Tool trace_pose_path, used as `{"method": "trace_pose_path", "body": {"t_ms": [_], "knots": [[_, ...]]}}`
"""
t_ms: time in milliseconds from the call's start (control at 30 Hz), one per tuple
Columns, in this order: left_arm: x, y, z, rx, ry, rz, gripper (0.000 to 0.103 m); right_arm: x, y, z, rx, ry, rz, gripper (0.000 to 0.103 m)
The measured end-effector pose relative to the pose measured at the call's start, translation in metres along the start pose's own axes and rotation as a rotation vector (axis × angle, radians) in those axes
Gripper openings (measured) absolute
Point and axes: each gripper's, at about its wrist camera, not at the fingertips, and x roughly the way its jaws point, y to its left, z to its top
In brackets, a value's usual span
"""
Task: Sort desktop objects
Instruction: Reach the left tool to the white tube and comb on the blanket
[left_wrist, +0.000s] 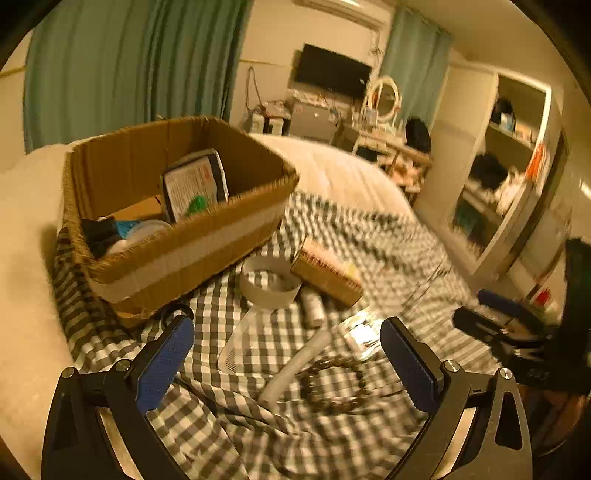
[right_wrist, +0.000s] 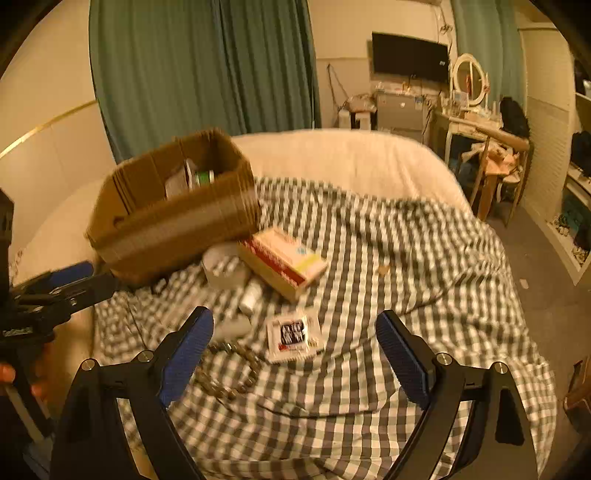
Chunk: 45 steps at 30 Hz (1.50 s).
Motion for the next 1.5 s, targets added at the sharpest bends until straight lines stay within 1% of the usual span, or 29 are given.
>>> {"method": "trace_pose_path", "body": {"t_ms": [67, 133, 200, 233, 267, 300, 333, 367, 400, 467, 533, 600, 700, 767, 800, 833, 867, 900, 933, 967, 1000, 1033, 1100, 1200, 1367, 1500], "knots": [[0.022, -0.001, -0.004, 0.030, 0.037, 0.022, 0.103, 0.015, -0.008, -0.003, 0.029, 0.032, 0.022, 0.090], [0.043, -0.001, -0.008, 0.043, 0.077, 0.011, 0.103, 0.023, -0.013, -0.001, 0.060, 0.028, 0.060, 0.090], [0.066, -0.001, -0.015, 0.062, 0.136, 0.003, 0.103, 0.034, -0.017, -0.003, 0.055, 0.025, 0.063, 0.090], [0.078, -0.003, -0.020, 0.087, 0.180, 0.015, 0.097, 0.039, -0.018, -0.005, 0.042, 0.025, 0.056, 0.090], [0.088, -0.004, -0.025, 0.109, 0.213, 0.043, 0.084, 0.048, -0.018, -0.006, 0.020, 0.031, 0.043, 0.090], [0.096, -0.005, -0.029, 0.130, 0.246, 0.065, 0.076, 0.058, -0.020, -0.008, 0.000, 0.045, 0.025, 0.090], [0.104, -0.005, -0.033, 0.149, 0.280, 0.077, 0.066, 0.066, -0.020, -0.010, -0.009, 0.059, 0.015, 0.090], [0.113, -0.004, -0.037, 0.159, 0.319, 0.088, 0.064, 0.075, -0.021, -0.013, -0.008, 0.080, 0.012, 0.090], [0.117, -0.003, -0.039, 0.156, 0.331, 0.090, 0.064, 0.083, -0.024, -0.016, 0.003, 0.096, 0.023, 0.090], [0.119, -0.003, -0.042, 0.142, 0.332, 0.078, 0.064, 0.097, -0.025, -0.020, 0.026, 0.131, 0.051, 0.090], [0.120, -0.005, -0.042, 0.153, 0.328, 0.082, 0.063, 0.108, -0.022, -0.023, 0.009, 0.157, 0.051, 0.090], [0.118, -0.012, -0.044, 0.194, 0.335, 0.075, 0.062, 0.118, -0.016, -0.025, -0.016, 0.177, 0.056, 0.090], [0.118, -0.021, -0.046, 0.263, 0.341, 0.064, 0.062, 0.131, -0.012, -0.025, -0.012, 0.204, 0.080, 0.090], [0.124, -0.021, -0.048, 0.299, 0.366, 0.091, 0.060, 0.138, -0.006, -0.026, -0.058, 0.216, 0.055, 0.090], [0.126, -0.020, -0.050, 0.300, 0.382, 0.089, 0.059, 0.141, -0.004, -0.028, -0.069, 0.226, 0.052, 0.089], [0.126, -0.018, -0.050, 0.293, 0.380, 0.084, 0.056, 0.142, -0.003, -0.029, -0.076, 0.229, 0.047, 0.087], [0.125, -0.017, -0.050, 0.287, 0.382, 0.070, 0.039, 0.144, -0.001, -0.030, -0.087, 0.236, 0.038, 0.085], [0.125, -0.017, -0.049, 0.290, 0.387, 0.060, 0.029, 0.147, 0.000, -0.031, -0.098, 0.251, 0.027, 0.079], [0.126, -0.018, -0.049, 0.298, 0.391, 0.063, 0.020, 0.149, 0.001, -0.031, -0.106, 0.261, 0.021, 0.074], [0.126, -0.019, -0.049, 0.314, 0.394, 0.066, 0.018, 0.150, 0.002, -0.032, -0.115, 0.266, 0.015, 0.072], [0.125, -0.018, -0.049, 0.321, 0.392, 0.065, 0.016, 0.151, 0.002, -0.033, -0.120, 0.271, 0.009, 0.066], [0.123, -0.018, -0.049, 0.323, 0.391, 0.059, 0.015, 0.150, 0.002, -0.034, -0.123, 0.272, 0.006, 0.052], [0.122, -0.015, -0.046, 0.304, 0.389, 0.047, 0.015, 0.147, 0.001, -0.033, -0.127, 0.267, 0.000, 0.042], [0.117, -0.010, -0.036, 0.252, 0.371, 0.026, 0.015, 0.140, -0.001, -0.029, -0.120, 0.245, 0.000, 0.041], [0.104, -0.004, -0.021, 0.193, 0.305, 0.007, 0.015, 0.122, -0.003, -0.017, -0.110, 0.179, 0.006, 0.041], [0.090, -0.002, -0.007, 0.147, 0.241, -0.005, 0.014, 0.102, -0.003, -0.006, -0.090, 0.129, 0.029, 0.041]]}}
